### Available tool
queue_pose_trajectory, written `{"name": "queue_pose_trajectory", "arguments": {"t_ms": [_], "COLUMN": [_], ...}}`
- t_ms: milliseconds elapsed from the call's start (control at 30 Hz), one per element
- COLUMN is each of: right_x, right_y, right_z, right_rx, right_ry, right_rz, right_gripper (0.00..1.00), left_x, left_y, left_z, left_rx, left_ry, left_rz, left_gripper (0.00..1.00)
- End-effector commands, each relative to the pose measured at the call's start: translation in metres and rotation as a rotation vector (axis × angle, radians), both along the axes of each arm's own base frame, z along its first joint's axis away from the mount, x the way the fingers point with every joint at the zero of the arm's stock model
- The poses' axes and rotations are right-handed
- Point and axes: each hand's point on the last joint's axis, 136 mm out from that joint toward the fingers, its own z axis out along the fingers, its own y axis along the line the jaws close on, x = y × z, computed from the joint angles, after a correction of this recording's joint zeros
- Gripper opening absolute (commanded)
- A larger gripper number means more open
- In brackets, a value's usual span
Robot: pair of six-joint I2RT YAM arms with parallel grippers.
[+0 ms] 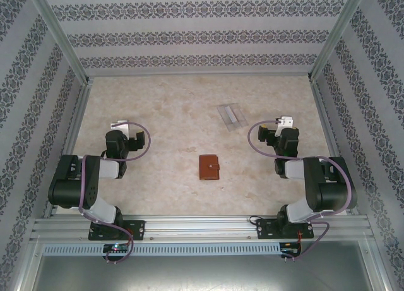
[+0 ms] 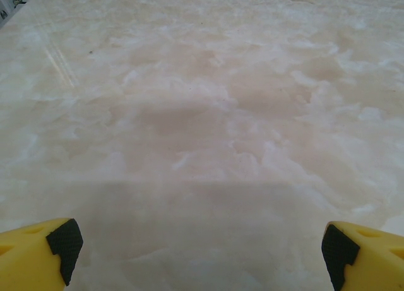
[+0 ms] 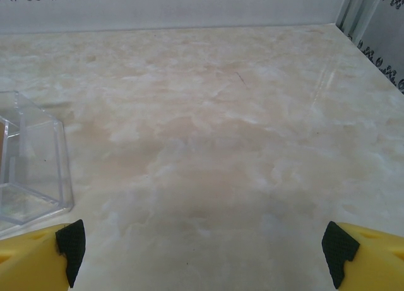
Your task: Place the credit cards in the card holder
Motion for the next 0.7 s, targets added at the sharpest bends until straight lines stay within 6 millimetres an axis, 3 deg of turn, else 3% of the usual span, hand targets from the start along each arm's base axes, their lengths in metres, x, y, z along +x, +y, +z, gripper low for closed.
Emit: {"name": "queue_pose_trajectory", "arguments": {"t_ms": [0, 667], "right_x": [0.0073, 0.0082], "right_y": [0.0091, 0.0124], "right_z": [0.0155, 0.0151], "right_rx": [-0.014, -0.014], "right_ry": [-0.046, -0.042], "right_rz": [0.031, 0.053], "right_gripper": [0.98, 0.98], "left_x": [0.0090, 0.0091], "left_y": [-0.0017, -0.0022], "left_z": [0.0159, 0.0157], "left_rx": [-0.002, -0.002], "left_ry": [-0.066, -0.065], "left_rz": [0.002, 0.001], "left_gripper": [1.00, 0.99]}}
